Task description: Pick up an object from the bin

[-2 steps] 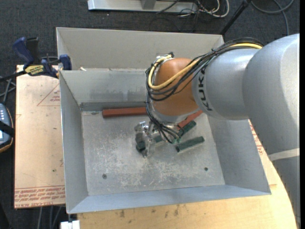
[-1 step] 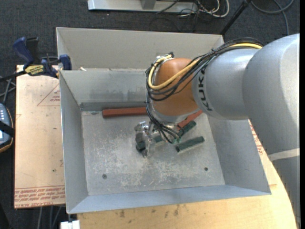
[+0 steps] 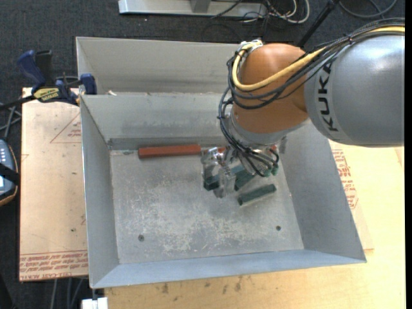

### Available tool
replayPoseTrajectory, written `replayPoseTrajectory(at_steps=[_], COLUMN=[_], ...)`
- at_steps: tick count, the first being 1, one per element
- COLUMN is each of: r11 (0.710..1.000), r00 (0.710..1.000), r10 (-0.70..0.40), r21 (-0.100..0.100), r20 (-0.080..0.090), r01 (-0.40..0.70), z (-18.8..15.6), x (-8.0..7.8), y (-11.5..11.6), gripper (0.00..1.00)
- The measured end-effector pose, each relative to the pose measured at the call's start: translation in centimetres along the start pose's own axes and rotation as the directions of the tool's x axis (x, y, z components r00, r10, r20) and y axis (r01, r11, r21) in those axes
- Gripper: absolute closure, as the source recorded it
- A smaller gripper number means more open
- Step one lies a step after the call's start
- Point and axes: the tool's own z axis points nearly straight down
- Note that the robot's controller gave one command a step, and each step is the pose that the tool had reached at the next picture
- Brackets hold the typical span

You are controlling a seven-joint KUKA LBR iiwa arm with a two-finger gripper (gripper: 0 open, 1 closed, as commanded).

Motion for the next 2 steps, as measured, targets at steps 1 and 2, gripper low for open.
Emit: replayPoseTrajectory(at_steps=[1, 2], r11=[1.0, 0.999], r00=[1.0, 0.999], r10=[0.0, 0.045], r21=[0.0, 0.0], r20=[0.0, 0.0], r01=[0.0, -0.045], z=[0.0, -5.1], x=[0.0, 0.6], y=[0.0, -0.3], gripper=[1.0, 1.0])
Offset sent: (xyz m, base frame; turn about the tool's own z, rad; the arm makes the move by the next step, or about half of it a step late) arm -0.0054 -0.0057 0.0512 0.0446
